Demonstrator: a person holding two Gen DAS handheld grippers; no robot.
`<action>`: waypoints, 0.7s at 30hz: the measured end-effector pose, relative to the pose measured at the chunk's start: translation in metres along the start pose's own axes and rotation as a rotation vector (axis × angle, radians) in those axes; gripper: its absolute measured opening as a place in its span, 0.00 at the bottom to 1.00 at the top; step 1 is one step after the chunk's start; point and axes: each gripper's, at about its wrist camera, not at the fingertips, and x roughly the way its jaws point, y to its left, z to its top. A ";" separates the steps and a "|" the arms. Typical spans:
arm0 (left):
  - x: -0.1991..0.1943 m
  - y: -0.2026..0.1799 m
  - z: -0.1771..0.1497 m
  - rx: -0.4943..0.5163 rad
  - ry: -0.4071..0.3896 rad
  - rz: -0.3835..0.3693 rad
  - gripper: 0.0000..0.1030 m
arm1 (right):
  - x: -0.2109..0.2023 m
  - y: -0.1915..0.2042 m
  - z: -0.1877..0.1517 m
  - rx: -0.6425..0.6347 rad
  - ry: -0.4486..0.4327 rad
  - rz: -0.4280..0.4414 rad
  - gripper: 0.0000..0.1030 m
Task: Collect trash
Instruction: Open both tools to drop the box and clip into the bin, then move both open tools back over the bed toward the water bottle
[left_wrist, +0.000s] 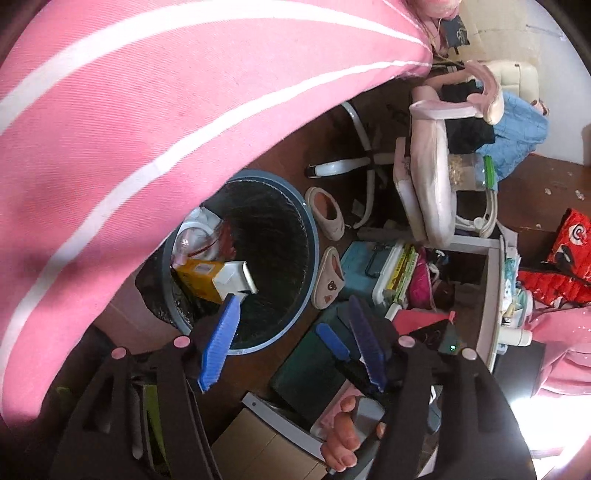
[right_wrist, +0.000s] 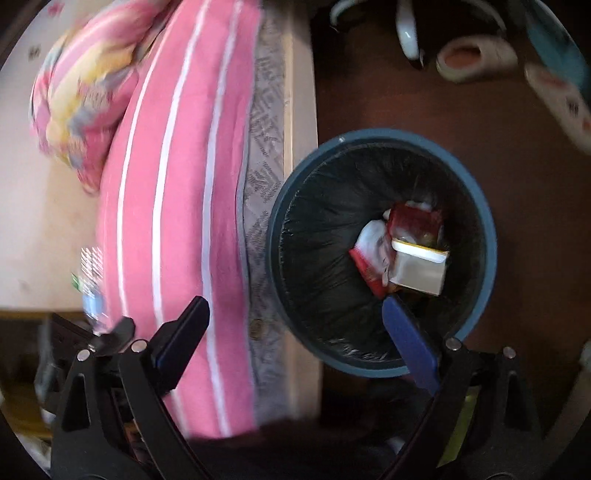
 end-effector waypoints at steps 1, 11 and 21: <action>-0.003 0.001 -0.001 -0.004 -0.005 -0.007 0.58 | -0.004 0.008 -0.003 -0.029 -0.015 -0.007 0.91; -0.083 -0.012 -0.022 0.058 -0.183 -0.162 0.68 | -0.056 0.102 -0.039 -0.297 -0.223 0.065 0.91; -0.233 0.022 -0.041 0.095 -0.425 -0.265 0.85 | -0.087 0.223 -0.090 -0.524 -0.381 0.207 0.94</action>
